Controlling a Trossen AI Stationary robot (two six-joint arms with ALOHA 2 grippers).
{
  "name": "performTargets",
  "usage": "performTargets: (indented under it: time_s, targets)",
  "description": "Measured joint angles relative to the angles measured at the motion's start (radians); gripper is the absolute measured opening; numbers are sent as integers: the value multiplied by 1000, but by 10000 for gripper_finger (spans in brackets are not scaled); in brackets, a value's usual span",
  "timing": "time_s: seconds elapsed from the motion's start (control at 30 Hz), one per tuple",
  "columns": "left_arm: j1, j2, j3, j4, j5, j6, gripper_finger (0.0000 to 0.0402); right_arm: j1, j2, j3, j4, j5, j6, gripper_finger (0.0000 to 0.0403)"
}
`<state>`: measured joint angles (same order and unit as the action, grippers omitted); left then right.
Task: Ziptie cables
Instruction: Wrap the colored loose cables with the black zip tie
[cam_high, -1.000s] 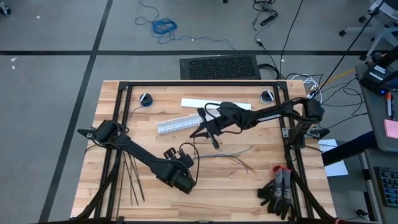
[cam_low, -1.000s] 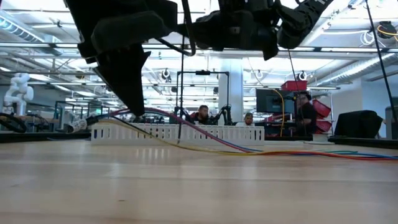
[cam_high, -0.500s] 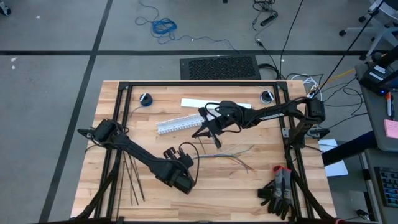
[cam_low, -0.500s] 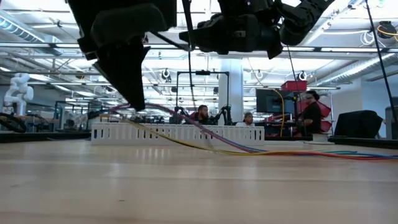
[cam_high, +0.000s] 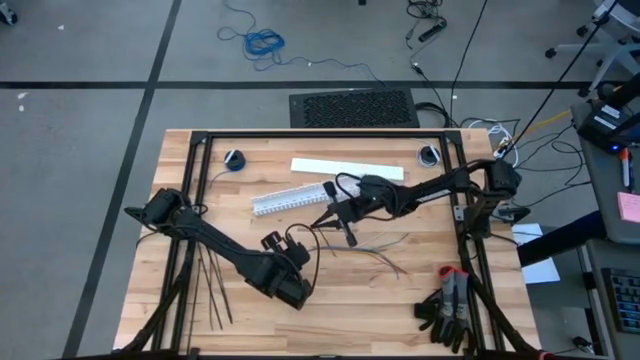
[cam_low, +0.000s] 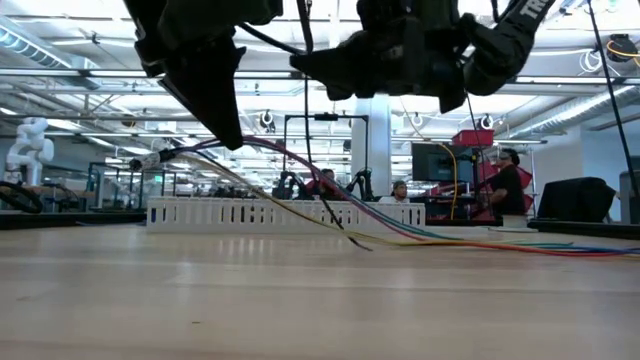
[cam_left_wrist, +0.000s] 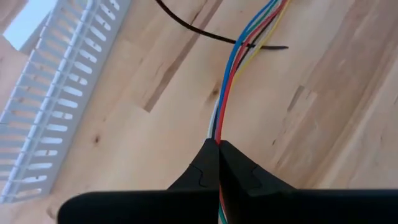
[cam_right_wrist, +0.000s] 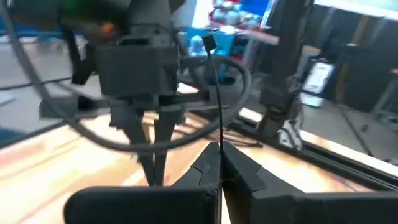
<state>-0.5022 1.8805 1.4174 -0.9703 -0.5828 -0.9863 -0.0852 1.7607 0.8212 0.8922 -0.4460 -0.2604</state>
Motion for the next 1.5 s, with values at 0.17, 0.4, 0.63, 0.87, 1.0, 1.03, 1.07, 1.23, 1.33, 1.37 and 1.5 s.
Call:
performTargets:
  time_s: [0.17,0.4,0.63,0.87,1.0,1.03,1.07,1.23,1.33,1.37,1.5]
  targets:
    - [2,0,0,-1,-26,0,0,37,0,-7,55,220,60,0]
    - [2,0,0,0,-28,0,0,74,0,-7,60,311,54,0]
    - [2,0,0,3,-27,-1,0,80,0,-21,133,417,-41,0]
    - [2,0,0,3,-25,-1,0,51,0,-21,121,393,-11,0]
    - [2,0,0,1,-43,-1,0,54,14,-21,71,316,52,0]
    - [2,0,0,0,-51,-1,0,58,23,-21,66,298,66,0]
    - [5,0,0,-1,-58,-1,0,62,31,-21,58,284,81,0]
    - [17,0,-1,-5,-74,-3,7,90,77,-21,57,256,132,0]
    - [22,1,-18,12,-76,-3,18,111,104,-21,68,258,145,0]
    - [23,1,-31,25,-76,-3,20,116,110,-21,72,263,145,0]
    - [23,2,-93,110,-62,-2,32,127,131,-21,87,295,145,0]
